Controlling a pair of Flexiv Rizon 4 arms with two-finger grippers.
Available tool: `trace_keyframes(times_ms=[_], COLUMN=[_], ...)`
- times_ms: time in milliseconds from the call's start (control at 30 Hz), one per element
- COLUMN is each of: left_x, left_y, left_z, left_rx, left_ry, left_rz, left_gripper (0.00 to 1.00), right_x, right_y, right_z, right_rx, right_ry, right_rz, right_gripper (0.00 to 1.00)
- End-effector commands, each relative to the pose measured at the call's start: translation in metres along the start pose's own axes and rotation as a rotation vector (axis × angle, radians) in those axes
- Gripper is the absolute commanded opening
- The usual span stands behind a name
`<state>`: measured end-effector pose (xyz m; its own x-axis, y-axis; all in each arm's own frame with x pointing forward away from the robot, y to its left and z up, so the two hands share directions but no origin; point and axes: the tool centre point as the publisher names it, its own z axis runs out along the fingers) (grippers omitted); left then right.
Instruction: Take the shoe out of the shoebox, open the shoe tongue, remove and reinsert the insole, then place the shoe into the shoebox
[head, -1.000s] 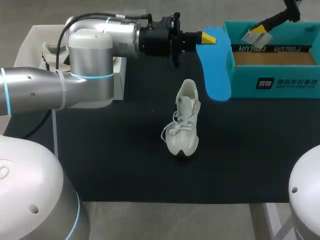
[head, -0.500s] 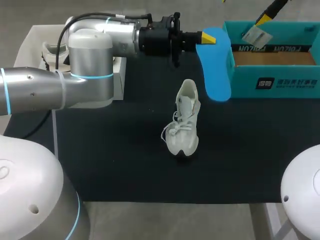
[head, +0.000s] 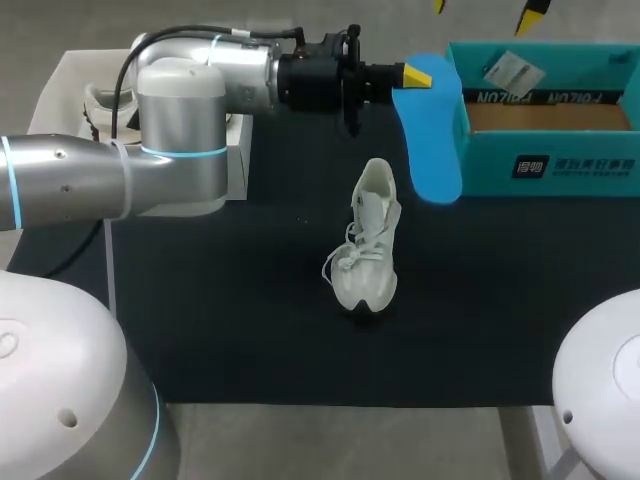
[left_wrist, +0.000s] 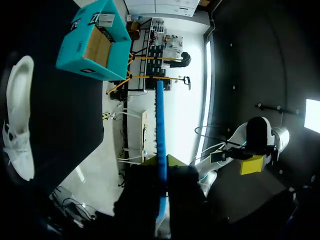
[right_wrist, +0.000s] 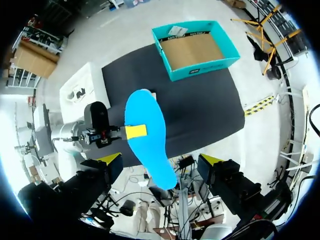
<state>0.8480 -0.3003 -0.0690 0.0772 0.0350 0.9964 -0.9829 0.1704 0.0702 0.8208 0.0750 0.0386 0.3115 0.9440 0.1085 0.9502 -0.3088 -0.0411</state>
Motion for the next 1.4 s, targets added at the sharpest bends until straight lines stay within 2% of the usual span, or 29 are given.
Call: trace_keyframes(times_ms=[33,100,267,400,533,633,900,1133,1233,1400], left_x=[0.000,0.000,0.000,0.000,0.000,0.000,0.000,0.000,0.000,0.000], left_y=[-0.001,-0.001,-0.001,-0.001,-0.001,-0.001,-0.001,-0.001,-0.001,-0.001], left_z=[0.000,0.000,0.000,0.000,0.000,0.000,0.000,0.000,0.000,0.000], left_rx=[-0.002,-0.002,-0.002,-0.002,-0.002,-0.002,-0.002,-0.002,-0.002,-0.002], left_ry=[-0.001,-0.001,-0.001,-0.001,-0.001,-0.001,-0.001,-0.001,-0.001,-0.001], left_rz=[0.000,0.000,0.000,0.000,0.000,0.000,0.000,0.000,0.000,0.000], left_gripper=[0.00,0.00,0.00,0.00,0.00,0.00,0.00,0.00,0.00,0.00], right_x=[0.018,0.022,0.028,0.020,0.014,0.012,0.017,0.014,0.010,0.009], right_y=[0.000,-0.001,-0.005,-0.010,-0.022,-0.032,-0.044,-0.041,-0.040,-0.040], right_z=[0.016,0.023,0.033,0.035,0.038,0.040,0.051,0.054,0.052,0.052], right_rx=[-0.091,-0.116,-0.127,-0.078,-0.035,-0.034,-0.152,-0.166,-0.168,-0.156], right_ry=[-0.036,0.007,-0.018,-0.014,-0.053,-0.079,-0.093,-0.071,-0.002,-0.032], right_rz=[-0.170,-0.234,-0.261,-0.171,-0.126,-0.106,-0.177,-0.163,-0.177,-0.166], right_gripper=[1.00,1.00,1.00,1.00,1.00,1.00,1.00,1.00,1.00,1.00])
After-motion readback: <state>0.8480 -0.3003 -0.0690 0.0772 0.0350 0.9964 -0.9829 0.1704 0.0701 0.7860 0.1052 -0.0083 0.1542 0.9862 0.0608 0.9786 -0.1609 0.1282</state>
